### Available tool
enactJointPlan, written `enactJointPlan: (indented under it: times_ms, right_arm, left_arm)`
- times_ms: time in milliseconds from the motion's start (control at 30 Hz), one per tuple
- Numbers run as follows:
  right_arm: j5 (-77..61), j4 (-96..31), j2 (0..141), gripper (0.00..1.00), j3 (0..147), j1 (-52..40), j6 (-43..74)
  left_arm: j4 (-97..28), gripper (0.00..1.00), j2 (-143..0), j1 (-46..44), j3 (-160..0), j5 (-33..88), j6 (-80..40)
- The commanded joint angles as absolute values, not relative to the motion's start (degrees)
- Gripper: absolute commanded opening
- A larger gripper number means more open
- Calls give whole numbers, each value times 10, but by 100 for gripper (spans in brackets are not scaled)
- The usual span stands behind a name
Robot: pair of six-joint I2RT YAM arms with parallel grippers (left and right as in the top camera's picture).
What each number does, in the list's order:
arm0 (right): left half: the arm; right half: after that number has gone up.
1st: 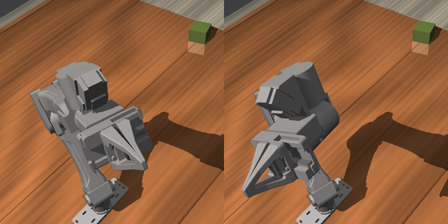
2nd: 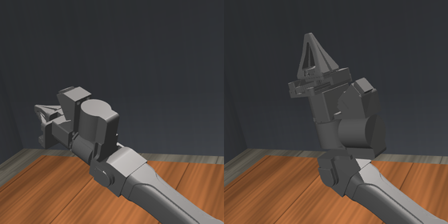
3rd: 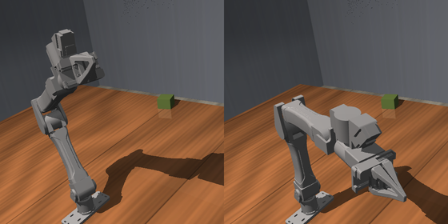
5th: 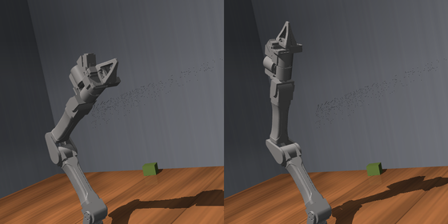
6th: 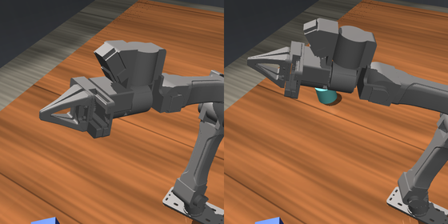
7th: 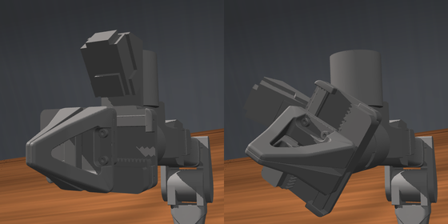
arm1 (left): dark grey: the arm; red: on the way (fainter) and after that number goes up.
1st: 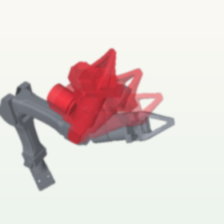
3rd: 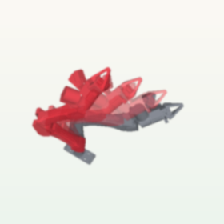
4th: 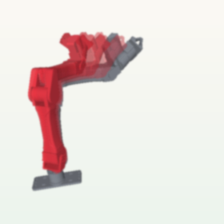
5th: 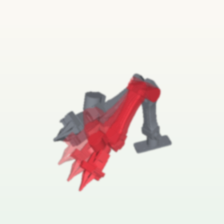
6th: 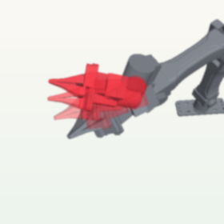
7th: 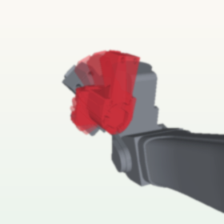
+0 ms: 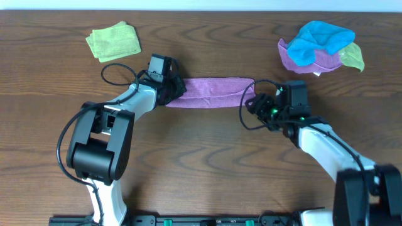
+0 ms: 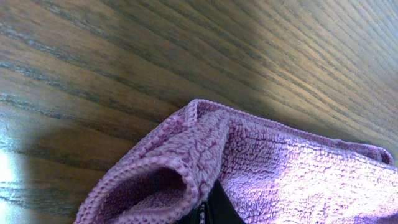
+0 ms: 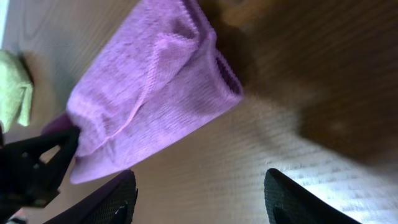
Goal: Fold the cloth
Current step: 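Grasp the strip ends with both grippers and lift them, then carry the right end of the strip leftward toward the left gripper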
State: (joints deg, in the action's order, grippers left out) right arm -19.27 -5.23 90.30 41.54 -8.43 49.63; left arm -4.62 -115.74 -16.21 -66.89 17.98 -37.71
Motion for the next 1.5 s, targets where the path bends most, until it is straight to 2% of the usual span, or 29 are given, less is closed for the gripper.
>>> enactJointPlan:
  times_ms: [0,667,867,1233,1300,1367,1467]
  right_arm:
    - [-202,-28,932,66,411,-81,530]
    - [-109,105,1021,69,411,-138,644]
    - [-69,112,1024,63,411,-138,647]
    - [-41,153,1070,59,411,-140,647]
    - [-45,164,1082,55,411,-140,647]
    - [-45,173,1089,46,411,-140,647]
    - [-36,180,1089,17,411,-140,636]
  left_arm:
    - [-73,6,-1183,-170,-665,178,-381]
    - [-92,6,-1183,-170,-665,180,-373]
    - [-93,6,-1183,-170,-665,180,-373]
    - [-106,6,-1183,-170,-665,180,-359]
    - [-107,6,-1183,-170,-665,180,-357]
    - [-107,6,-1183,-170,-665,180,-357]
    - [-107,6,-1183,-169,-665,180,-357]
